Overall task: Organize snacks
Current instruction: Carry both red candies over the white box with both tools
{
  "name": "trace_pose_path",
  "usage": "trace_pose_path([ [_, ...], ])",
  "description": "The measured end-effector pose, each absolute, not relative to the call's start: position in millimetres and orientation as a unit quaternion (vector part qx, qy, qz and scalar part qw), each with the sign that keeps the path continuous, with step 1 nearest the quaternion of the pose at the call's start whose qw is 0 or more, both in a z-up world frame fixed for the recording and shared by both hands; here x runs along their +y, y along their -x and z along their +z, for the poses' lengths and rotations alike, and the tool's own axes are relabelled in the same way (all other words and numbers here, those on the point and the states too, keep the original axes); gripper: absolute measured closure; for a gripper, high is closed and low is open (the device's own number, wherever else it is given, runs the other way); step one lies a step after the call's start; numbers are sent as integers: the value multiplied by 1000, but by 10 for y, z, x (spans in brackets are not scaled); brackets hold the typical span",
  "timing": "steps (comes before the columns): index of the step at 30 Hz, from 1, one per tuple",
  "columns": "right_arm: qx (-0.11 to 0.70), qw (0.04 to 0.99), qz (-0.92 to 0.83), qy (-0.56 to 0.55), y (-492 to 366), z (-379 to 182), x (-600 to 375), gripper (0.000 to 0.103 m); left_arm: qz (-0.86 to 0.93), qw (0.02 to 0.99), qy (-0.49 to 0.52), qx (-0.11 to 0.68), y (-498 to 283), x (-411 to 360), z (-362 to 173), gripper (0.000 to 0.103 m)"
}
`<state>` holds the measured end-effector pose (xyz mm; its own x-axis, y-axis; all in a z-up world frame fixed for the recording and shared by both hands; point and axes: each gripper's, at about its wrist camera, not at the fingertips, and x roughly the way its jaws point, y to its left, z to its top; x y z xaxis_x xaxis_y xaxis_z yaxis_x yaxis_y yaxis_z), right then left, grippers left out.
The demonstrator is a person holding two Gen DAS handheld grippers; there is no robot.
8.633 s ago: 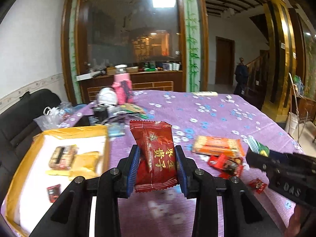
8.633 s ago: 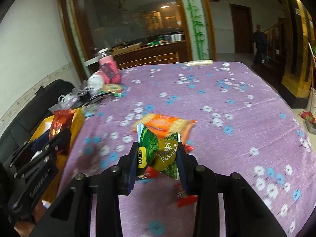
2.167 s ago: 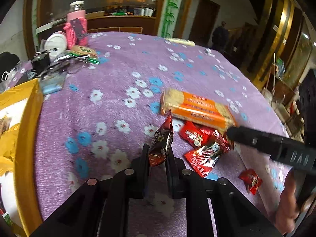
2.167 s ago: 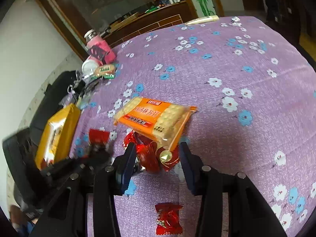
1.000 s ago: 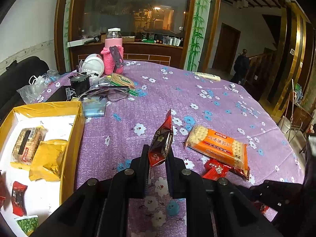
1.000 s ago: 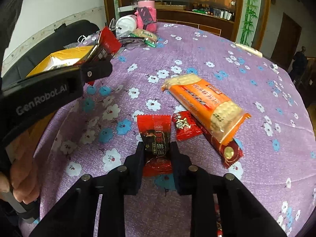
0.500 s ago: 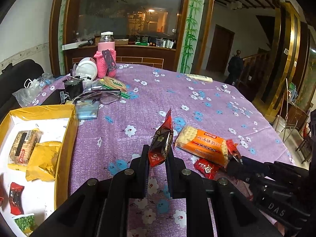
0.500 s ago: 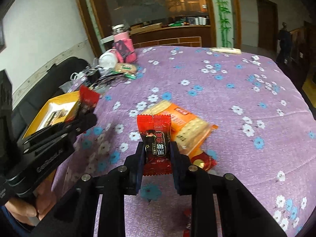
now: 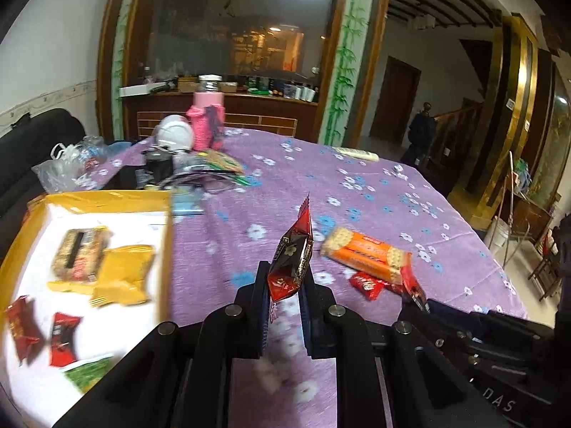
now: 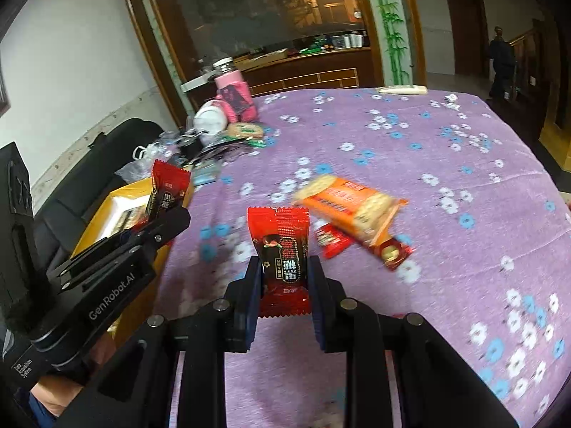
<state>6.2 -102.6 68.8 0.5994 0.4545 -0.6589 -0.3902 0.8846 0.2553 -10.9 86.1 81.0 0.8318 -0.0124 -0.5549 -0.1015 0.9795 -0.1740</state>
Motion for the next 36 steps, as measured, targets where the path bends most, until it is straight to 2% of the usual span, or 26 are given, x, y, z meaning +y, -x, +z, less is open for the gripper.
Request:
trace_pose_path([
  [9,388,874,292,-3,280,625,-412,79,80,952,120,269,535,1544,874,89],
  [19,377,851,358,77,709,604,336,79,144,931,144,302,735,2234,523,89],
  [36,384,828,386,131,733,419,948,79,129,925,146,326,809,2462,302,88],
])
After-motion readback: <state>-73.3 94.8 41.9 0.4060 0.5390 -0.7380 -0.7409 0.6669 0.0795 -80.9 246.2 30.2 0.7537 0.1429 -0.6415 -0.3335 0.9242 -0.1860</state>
